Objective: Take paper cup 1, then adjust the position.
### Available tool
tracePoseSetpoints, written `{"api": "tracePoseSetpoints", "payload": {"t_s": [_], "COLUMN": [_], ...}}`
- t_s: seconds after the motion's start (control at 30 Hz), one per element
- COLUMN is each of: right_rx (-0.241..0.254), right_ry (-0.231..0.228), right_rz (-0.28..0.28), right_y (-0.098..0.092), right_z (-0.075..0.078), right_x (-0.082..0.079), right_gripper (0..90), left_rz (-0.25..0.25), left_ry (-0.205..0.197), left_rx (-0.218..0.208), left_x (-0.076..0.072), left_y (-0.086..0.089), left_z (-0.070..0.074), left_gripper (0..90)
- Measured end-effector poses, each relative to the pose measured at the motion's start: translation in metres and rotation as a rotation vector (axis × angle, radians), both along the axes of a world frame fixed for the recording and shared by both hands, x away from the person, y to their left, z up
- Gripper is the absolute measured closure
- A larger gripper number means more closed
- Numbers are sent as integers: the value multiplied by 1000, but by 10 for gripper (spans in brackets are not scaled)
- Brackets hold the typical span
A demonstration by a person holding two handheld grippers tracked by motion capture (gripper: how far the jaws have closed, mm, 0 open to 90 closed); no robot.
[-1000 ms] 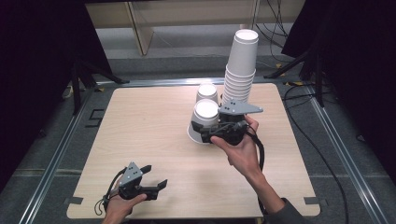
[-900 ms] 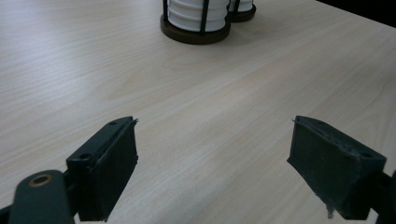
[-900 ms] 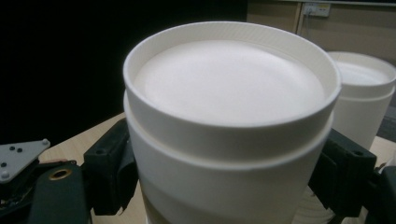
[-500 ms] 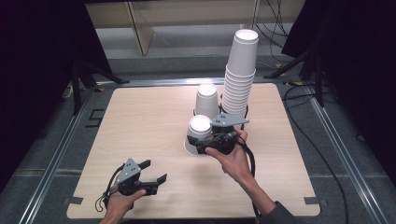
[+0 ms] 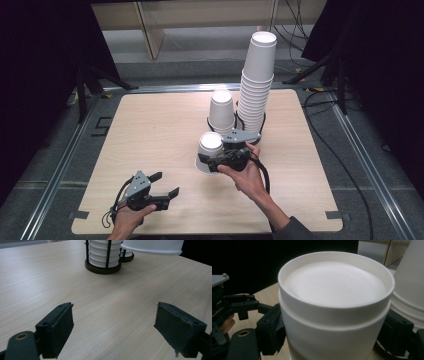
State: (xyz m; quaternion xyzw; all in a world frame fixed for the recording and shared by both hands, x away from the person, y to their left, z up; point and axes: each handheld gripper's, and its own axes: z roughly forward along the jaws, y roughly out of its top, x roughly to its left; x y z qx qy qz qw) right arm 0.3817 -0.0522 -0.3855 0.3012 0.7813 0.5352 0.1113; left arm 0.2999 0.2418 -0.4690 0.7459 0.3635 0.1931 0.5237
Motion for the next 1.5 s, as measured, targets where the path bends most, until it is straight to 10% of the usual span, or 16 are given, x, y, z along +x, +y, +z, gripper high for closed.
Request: {"api": "tracePoseSetpoints", "payload": {"t_s": [1.5], "right_rx": [-20], "right_ry": [13], "right_rz": [137], "right_y": [50], "right_z": [-21], "right_x": [-19], "right_gripper": [208], "left_rz": [-89], "left_ry": [-96], "left_rx": [-55], "left_x": [9], "left_y": [-40], "left_z": [-2], "left_gripper": [92]}}
